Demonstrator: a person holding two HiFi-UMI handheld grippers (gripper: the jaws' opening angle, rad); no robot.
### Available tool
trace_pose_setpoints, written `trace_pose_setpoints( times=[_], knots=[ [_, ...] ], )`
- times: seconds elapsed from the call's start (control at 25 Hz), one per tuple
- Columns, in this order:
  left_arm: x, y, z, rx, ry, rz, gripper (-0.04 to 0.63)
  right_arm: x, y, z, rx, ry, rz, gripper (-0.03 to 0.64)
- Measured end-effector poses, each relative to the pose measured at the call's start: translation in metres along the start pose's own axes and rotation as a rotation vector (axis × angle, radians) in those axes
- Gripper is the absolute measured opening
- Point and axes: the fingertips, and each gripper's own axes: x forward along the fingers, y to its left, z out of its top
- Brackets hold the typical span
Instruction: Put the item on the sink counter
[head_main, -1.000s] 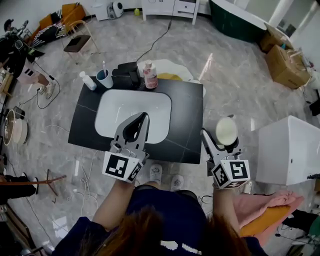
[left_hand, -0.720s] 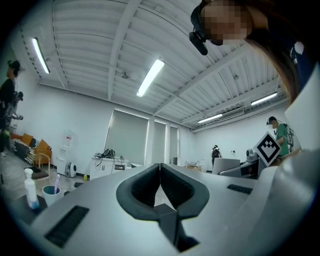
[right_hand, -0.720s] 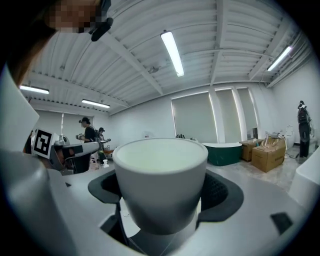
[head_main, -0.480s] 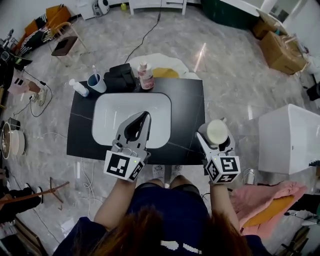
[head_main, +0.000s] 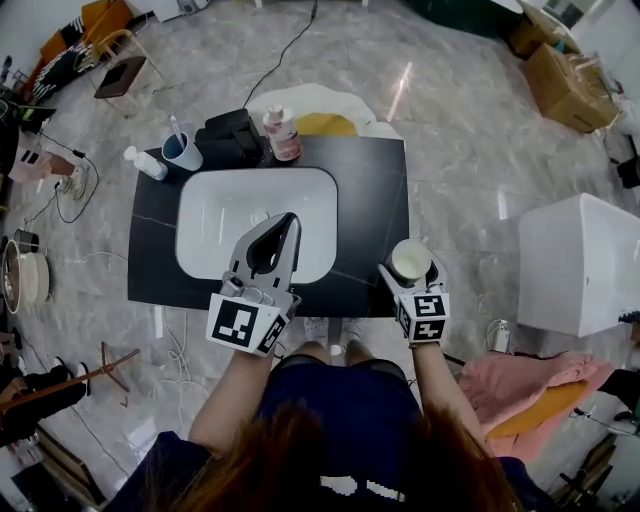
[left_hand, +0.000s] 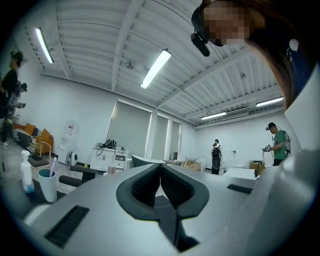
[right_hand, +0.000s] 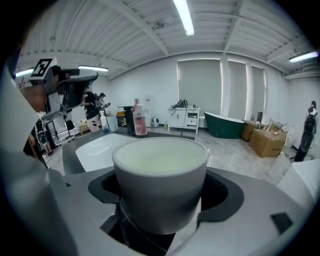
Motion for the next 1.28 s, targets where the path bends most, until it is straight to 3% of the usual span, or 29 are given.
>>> trace_pose_setpoints(
  times=[0.56, 0.76, 1.28],
  knots=[
    [-0.004, -0.003, -0.011, 0.022, 0.04, 0.007, 0.023, 0.018, 0.006, -0.04, 0.049, 0.018, 0.04, 0.456],
    [-0.001, -0.01, -0.014, 0.016, 0.043, -0.003, 0.021, 0.017, 0.01, -0.048, -0.018, 0.064, 0.042, 0.456],
    [-0.008, -0.02, -0.003, 0.026, 0.025, 0.007, 0.022, -0.001, 0.014, -0.037, 0.016, 0.053, 0.072, 0.477]
  ],
)
